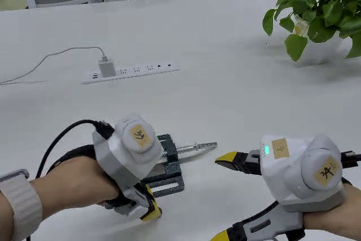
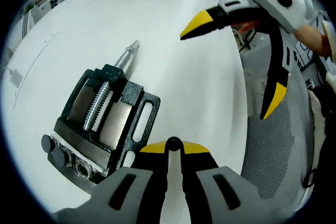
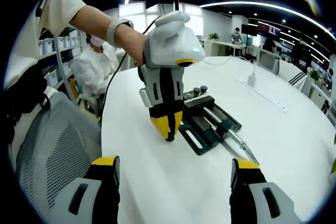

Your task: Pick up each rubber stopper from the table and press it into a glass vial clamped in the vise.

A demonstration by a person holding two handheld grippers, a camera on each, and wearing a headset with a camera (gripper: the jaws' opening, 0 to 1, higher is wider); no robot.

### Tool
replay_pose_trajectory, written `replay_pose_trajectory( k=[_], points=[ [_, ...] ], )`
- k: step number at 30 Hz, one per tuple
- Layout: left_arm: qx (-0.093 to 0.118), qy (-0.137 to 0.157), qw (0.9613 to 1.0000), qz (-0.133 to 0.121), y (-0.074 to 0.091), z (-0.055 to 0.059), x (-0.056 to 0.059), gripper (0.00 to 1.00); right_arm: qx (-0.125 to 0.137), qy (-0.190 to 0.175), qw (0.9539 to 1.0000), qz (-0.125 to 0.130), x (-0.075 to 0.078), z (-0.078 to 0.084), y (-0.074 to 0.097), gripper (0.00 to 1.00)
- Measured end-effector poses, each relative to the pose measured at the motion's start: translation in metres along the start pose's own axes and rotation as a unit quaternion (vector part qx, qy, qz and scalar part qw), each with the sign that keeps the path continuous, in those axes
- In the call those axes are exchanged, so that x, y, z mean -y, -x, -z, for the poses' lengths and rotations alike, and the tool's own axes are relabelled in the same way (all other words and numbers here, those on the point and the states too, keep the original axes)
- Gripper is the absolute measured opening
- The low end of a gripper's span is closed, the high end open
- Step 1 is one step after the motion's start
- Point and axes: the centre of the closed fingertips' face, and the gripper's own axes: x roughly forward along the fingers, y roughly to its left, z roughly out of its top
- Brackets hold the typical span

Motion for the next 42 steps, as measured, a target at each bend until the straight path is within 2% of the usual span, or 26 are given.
replay_pose_trajectory(
  k=[2, 5, 6, 8, 9, 11, 12, 14, 16, 18, 19, 20, 21, 23, 26, 27, 28, 29, 31, 33, 34, 36, 38, 39, 41, 42],
  points=[
    [0.047, 0.051, 0.9975, 0.014, 0.006, -0.007, 0.001, 0.05, 0.007, -0.004, 1.0000, 0.001, 0.000, -0.003, -0.001, 0.86],
    [0.093, 0.099, 0.9904, 0.026, 0.018, -0.011, 0.001, 0.05, 0.012, -0.005, 0.9999, 0.002, 0.000, -0.006, -0.002, 0.86],
    [0.108, 0.111, 0.9875, 0.028, 0.021, -0.013, 0.000, 0.05, 0.013, -0.005, 0.9999, 0.001, -0.001, -0.007, -0.002, 0.86],
    [0.144, 0.147, 0.9781, 0.035, 0.032, -0.018, 0.001, 0.05, 0.018, -0.008, 0.9998, 0.003, 0.000, -0.010, -0.003, 0.86],
    [0.165, 0.167, 0.9712, 0.043, 0.037, -0.021, 0.000, 0.05, 0.022, -0.009, 0.9997, 0.003, 0.000, -0.012, -0.003, 0.86],
    [0.186, 0.197, 0.9612, 0.055, 0.044, -0.023, 0.001, 0.05, 0.029, -0.013, 0.9995, 0.005, 0.000, -0.016, -0.004, 0.86],
    [0.203, 0.224, 0.9512, 0.061, 0.049, -0.024, -0.001, 0.05, 0.032, -0.015, 0.9994, 0.005, 0.000, -0.018, -0.004, 0.85],
    [0.229, 0.245, 0.9390, 0.077, 0.057, -0.026, 0.000, 0.05, 0.050, -0.042, 0.9979, -0.002, -0.001, -0.027, -0.006, 0.85],
    [0.242, 0.265, 0.9294, 0.086, 0.062, -0.026, 0.001, 0.05, 0.066, -0.048, 0.9967, -0.002, 0.000, -0.034, -0.006, 0.85],
    [0.266, 0.297, 0.9110, 0.107, 0.068, -0.029, 0.005, 0.05, 0.076, -0.053, 0.9957, 0.001, 0.002, -0.040, -0.006, 0.84],
    [0.281, 0.314, 0.8989, 0.121, 0.072, -0.031, 0.007, 0.05, 0.082, -0.056, 0.9950, 0.002, 0.003, -0.044, -0.006, 0.84],
    [0.286, 0.320, 0.8936, 0.131, 0.074, -0.031, 0.010, 0.05, 0.086, -0.057, 0.9946, 0.002, 0.003, -0.046, -0.006, 0.84],
    [0.291, 0.323, 0.8905, 0.134, 0.076, -0.031, 0.011, 0.05, 0.090, -0.058, 0.9943, 0.002, 0.003, -0.048, -0.007, 0.83],
    [0.293, 0.325, 0.8885, 0.137, 0.077, -0.028, 0.013, 0.05, 0.097, -0.057, 0.9937, -0.002, 0.002, -0.054, -0.007, 0.81],
    [0.306, 0.342, 0.8752, 0.153, 0.081, -0.028, 0.017, 0.05, 0.104, -0.053, 0.9932, -0.006, 0.000, -0.061, -0.008, 0.78],
    [0.315, 0.355, 0.8647, 0.165, 0.084, -0.030, 0.019, 0.05, 0.110, -0.051, 0.9926, -0.008, 0.000, -0.065, -0.007, 0.77],
    [0.319, 0.362, 0.8586, 0.173, 0.086, -0.030, 0.021, 0.05, 0.115, -0.049, 0.9921, -0.009, 0.000, -0.068, -0.007, 0.75],
    [0.327, 0.370, 0.8505, 0.181, 0.088, -0.031, 0.022, 0.05, 0.120, -0.050, 0.9914, -0.011, 0.001, -0.071, -0.006, 0.73],
    [0.334, 0.378, 0.8424, 0.189, 0.091, -0.031, 0.023, 0.05, 0.130, -0.052, 0.9901, -0.016, 0.000, -0.077, -0.006, 0.70],
    [0.345, 0.389, 0.8317, 0.195, 0.094, -0.030, 0.023, 0.05, 0.140, -0.050, 0.9887, -0.019, -0.001, -0.083, -0.005, 0.65],
    [0.353, 0.397, 0.8229, 0.202, 0.097, -0.031, 0.024, 0.05, 0.147, -0.047, 0.9878, -0.022, -0.001, -0.087, -0.005, 0.63],
    [0.359, 0.402, 0.8153, 0.211, 0.099, -0.031, 0.025, 0.05, 0.153, -0.043, 0.9869, -0.025, -0.002, -0.091, -0.005, 0.59],
    [0.367, 0.409, 0.8048, 0.223, 0.102, -0.031, 0.026, 0.05, 0.159, -0.048, 0.9853, -0.040, -0.006, -0.096, -0.006, 0.56],
    [0.372, 0.416, 0.7975, 0.230, 0.104, -0.031, 0.027, 0.05, 0.162, -0.048, 0.9848, -0.042, -0.007, -0.097, -0.007, 0.55],
    [0.377, 0.421, 0.7882, 0.244, 0.107, -0.031, 0.029, 0.05, 0.165, -0.041, 0.9842, -0.048, -0.010, -0.100, -0.008, 0.52],
    [0.383, 0.425, 0.7798, 0.255, 0.110, -0.032, 0.031, 0.05, 0.165, -0.039, 0.9842, -0.052, -0.012, -0.102, -0.009, 0.50]
  ],
)
